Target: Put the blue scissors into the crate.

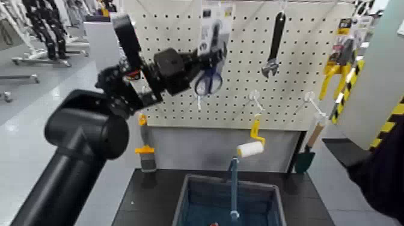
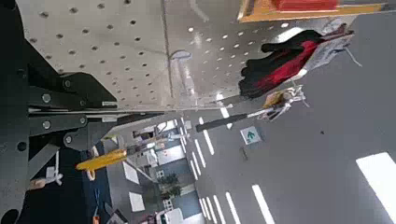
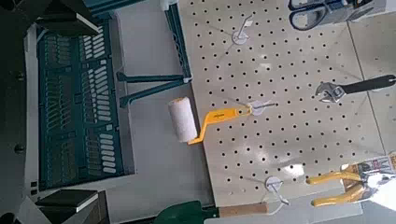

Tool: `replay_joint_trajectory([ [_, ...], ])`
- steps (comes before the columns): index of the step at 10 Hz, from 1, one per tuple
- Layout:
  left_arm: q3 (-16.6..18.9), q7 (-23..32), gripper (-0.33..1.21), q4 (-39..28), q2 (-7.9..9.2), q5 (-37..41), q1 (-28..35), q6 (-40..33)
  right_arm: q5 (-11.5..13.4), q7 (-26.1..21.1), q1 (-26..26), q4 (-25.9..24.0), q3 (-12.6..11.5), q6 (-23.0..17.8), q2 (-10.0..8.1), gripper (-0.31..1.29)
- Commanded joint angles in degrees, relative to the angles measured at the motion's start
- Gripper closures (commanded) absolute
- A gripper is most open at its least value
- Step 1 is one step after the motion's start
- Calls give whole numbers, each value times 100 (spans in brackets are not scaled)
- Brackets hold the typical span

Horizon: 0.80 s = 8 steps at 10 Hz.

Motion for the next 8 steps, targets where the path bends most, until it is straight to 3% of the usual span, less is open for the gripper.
replay_joint_trajectory([
  [1, -143, 8, 115, 174, -6, 309, 403, 323, -7, 0, -9, 17, 10, 0, 5, 8],
  [5, -178, 34, 115, 411, 82, 379, 904, 613, 2, 0, -9, 17, 10, 0, -4, 8],
  [8, -415, -1, 115, 771, 153, 370, 1168, 753, -7, 0, -9, 8, 1, 0, 5, 8],
])
